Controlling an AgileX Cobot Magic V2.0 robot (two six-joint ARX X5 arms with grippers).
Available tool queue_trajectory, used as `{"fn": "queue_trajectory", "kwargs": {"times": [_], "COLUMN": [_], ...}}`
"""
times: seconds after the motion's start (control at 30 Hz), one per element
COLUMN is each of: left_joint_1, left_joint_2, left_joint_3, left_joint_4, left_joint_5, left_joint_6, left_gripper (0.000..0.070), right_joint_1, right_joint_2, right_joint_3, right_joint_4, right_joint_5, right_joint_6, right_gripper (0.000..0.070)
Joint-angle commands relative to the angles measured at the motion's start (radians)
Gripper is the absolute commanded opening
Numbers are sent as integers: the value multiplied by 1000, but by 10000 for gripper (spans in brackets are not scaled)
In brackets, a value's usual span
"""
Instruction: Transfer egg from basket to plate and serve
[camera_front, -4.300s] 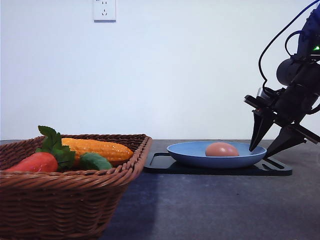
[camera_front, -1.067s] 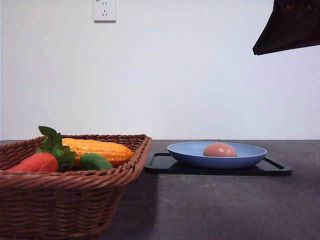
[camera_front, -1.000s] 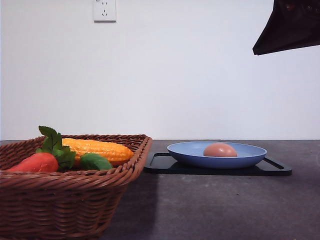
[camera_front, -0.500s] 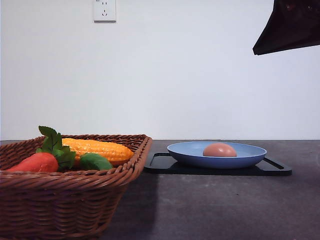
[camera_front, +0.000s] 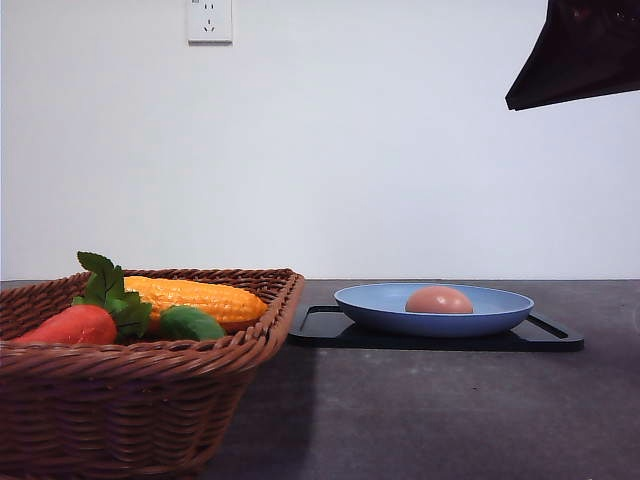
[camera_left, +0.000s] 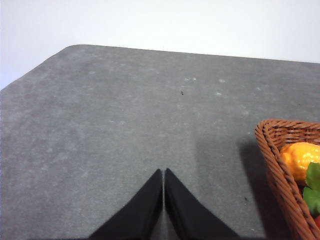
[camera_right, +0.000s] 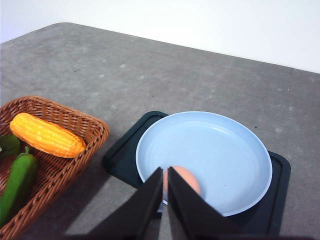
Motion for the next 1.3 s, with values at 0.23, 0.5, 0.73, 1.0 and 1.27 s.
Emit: {"fn": "queue_trajectory", "kwargs": {"times": [0.23,0.5,0.73,1.0,1.27], "left_joint_1": [-1,-1,-1,-1,-1], "left_joint_2": [-2,-2,-2,-2,-2], "left_joint_3": [-22,-22,-22,-22,-22], "left_joint_4": [-16,-16,-16,-16,-16], "left_joint_5": [0,0,0,0,0], "left_joint_6": [-17,-17,-17,-17,-17], "left_gripper": [0,0,0,0,0], "right_joint_1": [7,7,4,-119,-330], "right_joint_2": [5,5,-16,-218,-495], "right_joint_3": [6,6,6,-89,-330], "right_joint_4": [11,11,1,25,74], "right_joint_5": [1,1,15,-39,-262], "right_joint_6": [10,10,-93,-146,-127], "right_gripper": [0,0,0,0,0]}}
